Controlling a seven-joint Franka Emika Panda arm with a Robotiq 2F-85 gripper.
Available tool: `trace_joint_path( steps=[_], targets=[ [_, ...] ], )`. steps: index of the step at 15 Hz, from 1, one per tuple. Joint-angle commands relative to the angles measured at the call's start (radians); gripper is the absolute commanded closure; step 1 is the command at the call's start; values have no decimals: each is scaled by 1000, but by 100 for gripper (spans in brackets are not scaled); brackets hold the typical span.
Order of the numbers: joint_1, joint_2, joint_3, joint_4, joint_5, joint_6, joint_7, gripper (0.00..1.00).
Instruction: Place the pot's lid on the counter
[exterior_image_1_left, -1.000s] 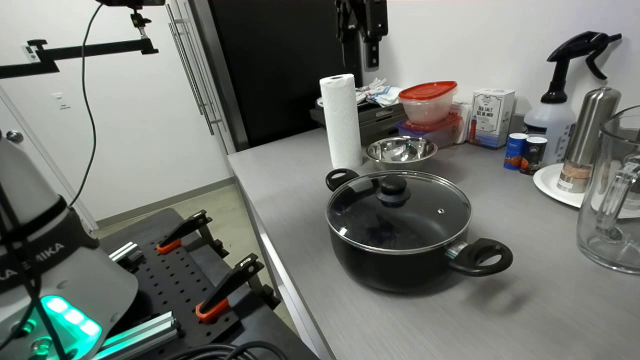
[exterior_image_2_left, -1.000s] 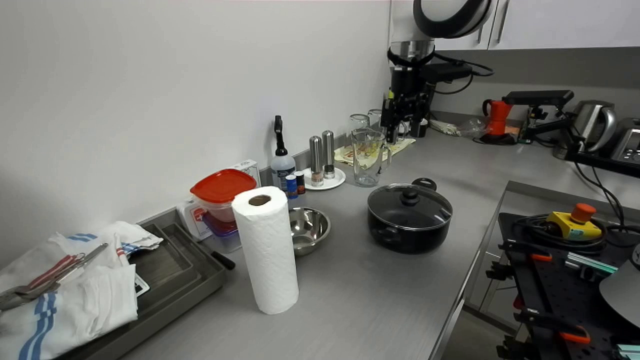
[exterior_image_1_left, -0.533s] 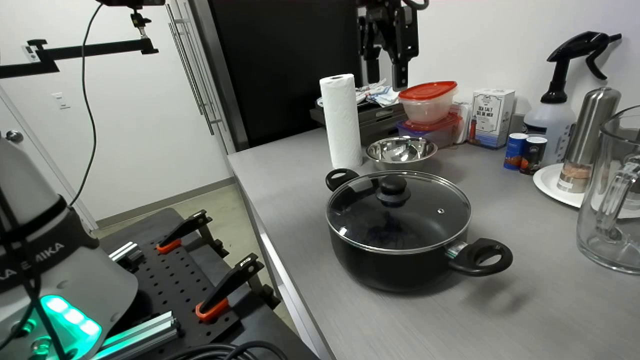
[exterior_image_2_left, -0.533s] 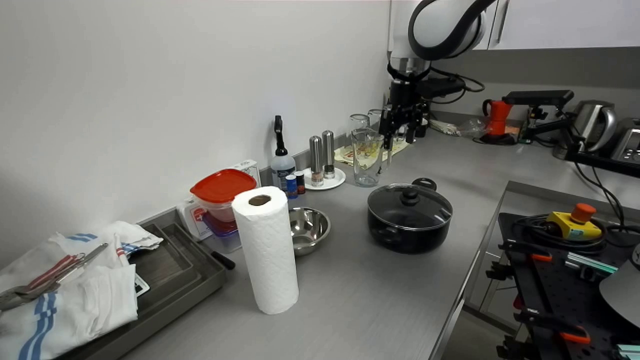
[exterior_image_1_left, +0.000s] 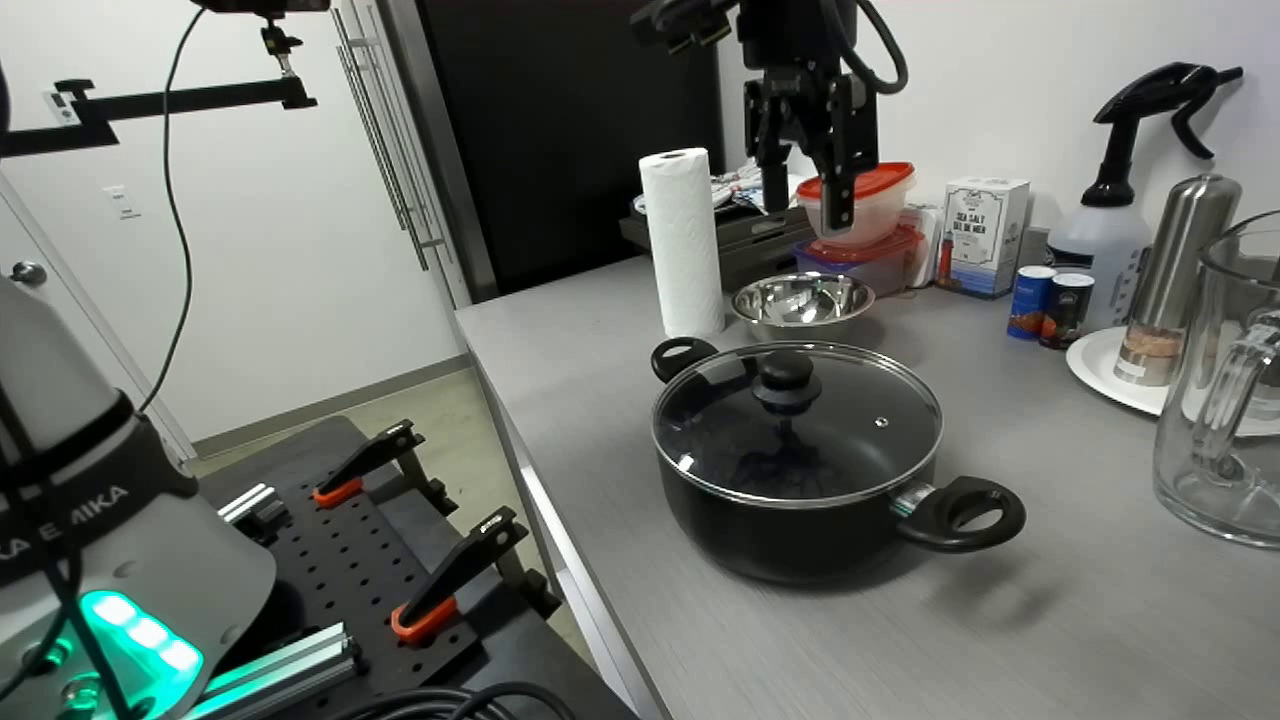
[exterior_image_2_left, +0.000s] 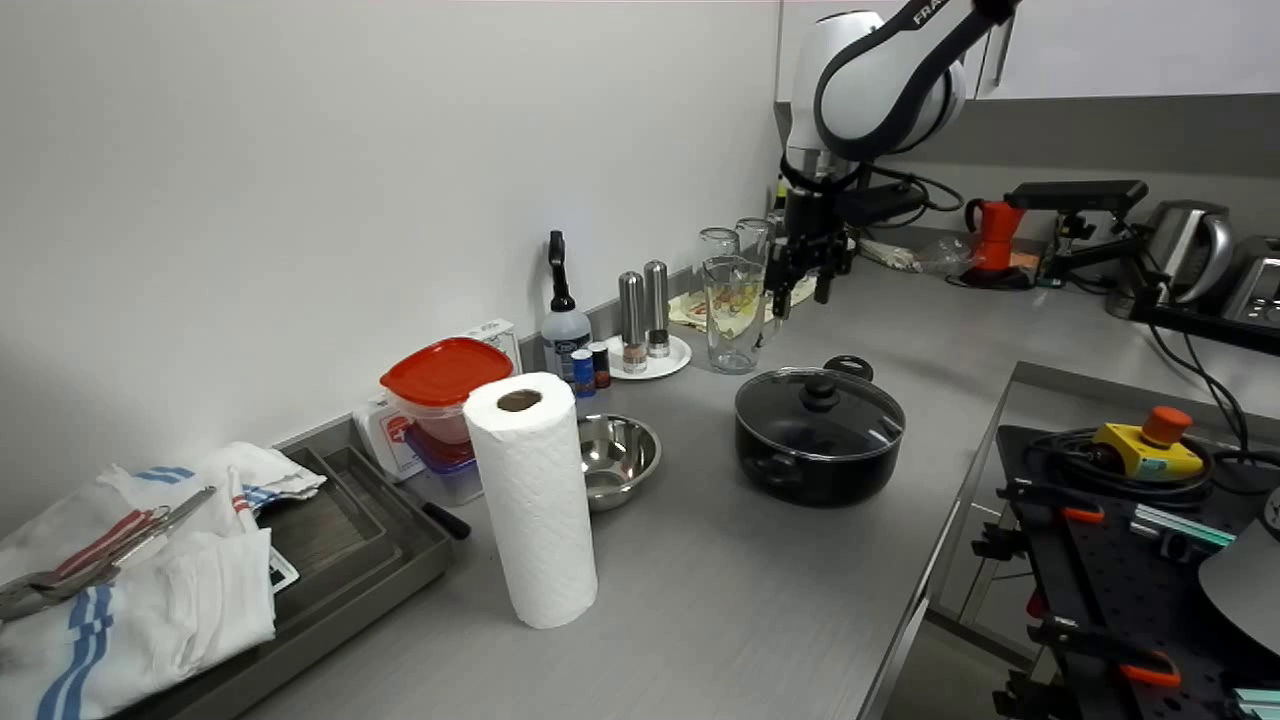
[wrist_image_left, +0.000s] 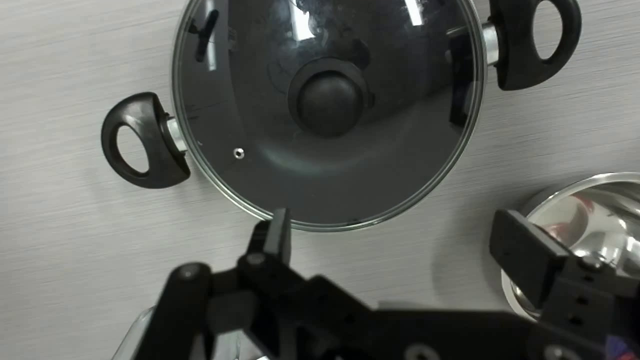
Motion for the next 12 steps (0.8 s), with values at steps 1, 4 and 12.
trace_joint_path(
  steps=[1,4,12],
  targets=[
    [-13,35,-7,-16,40,67,-47,0],
    [-22,67,-6,-26,74,111,-66,0],
    [-25,144,1,-62,128,231,-61,0]
  ],
)
